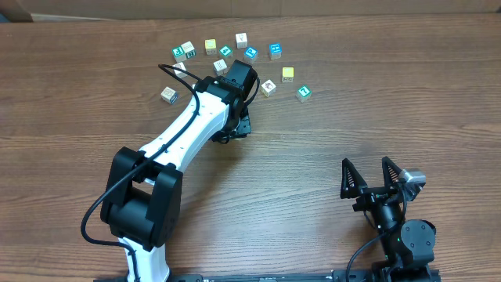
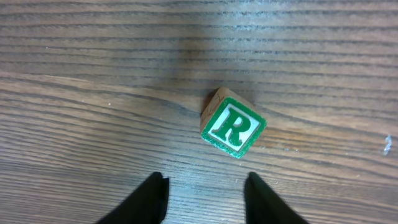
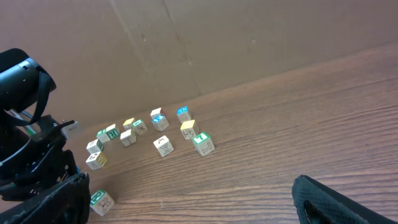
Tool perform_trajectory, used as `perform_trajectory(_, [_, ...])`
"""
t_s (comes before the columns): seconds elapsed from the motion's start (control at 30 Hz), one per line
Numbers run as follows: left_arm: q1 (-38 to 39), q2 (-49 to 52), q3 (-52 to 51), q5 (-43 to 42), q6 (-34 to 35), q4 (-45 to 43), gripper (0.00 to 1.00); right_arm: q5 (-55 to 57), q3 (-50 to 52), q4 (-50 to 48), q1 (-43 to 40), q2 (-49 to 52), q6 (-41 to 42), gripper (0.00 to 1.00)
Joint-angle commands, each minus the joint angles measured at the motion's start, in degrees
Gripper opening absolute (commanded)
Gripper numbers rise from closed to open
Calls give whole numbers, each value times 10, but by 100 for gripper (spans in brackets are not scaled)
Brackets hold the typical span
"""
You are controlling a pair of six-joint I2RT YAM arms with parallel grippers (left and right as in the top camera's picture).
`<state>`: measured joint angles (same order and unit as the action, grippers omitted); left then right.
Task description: Form a horizontal line
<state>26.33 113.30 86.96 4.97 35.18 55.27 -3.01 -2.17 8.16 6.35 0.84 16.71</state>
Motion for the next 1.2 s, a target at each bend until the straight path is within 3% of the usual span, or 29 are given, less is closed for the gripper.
perform_trajectory(0.0, [4, -11, -2, 1, 10, -5, 48, -1, 2, -4, -4, -7, 2, 100])
perform_trajectory(0.23, [4, -11, -8, -1, 2, -9, 58, -1, 2, -4, -4, -7, 2, 100])
perform_trajectory(0.5, [4, -11, -33, -1, -107, -77, 72, -1, 2, -4, -4, -7, 2, 100])
perform_trajectory(0.73, [4, -11, -33, -1, -158, -106, 76, -1, 2, -4, -4, -7, 2, 100])
perform_trajectory(1.17, [4, -11, -35, -1, -177, -120, 82, -1, 2, -4, -4, -7, 2, 100])
